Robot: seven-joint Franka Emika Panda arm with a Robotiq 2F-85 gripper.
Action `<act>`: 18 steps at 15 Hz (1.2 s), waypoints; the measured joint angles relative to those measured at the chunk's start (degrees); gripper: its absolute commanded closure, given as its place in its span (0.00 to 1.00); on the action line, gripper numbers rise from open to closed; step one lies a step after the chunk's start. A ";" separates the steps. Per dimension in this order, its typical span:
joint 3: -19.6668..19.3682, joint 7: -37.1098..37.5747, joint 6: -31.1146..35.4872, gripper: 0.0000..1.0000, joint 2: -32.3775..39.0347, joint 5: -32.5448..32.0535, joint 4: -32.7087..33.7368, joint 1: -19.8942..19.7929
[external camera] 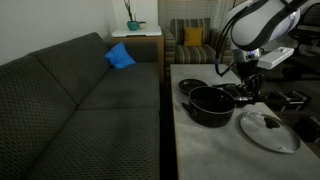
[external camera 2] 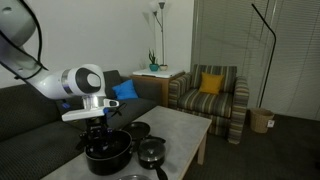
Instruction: Use the big spoon to stir the contents of the big pot
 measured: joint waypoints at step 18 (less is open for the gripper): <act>5.71 -1.37 1.28 0.93 -1.10 4.19 2.14 -0.49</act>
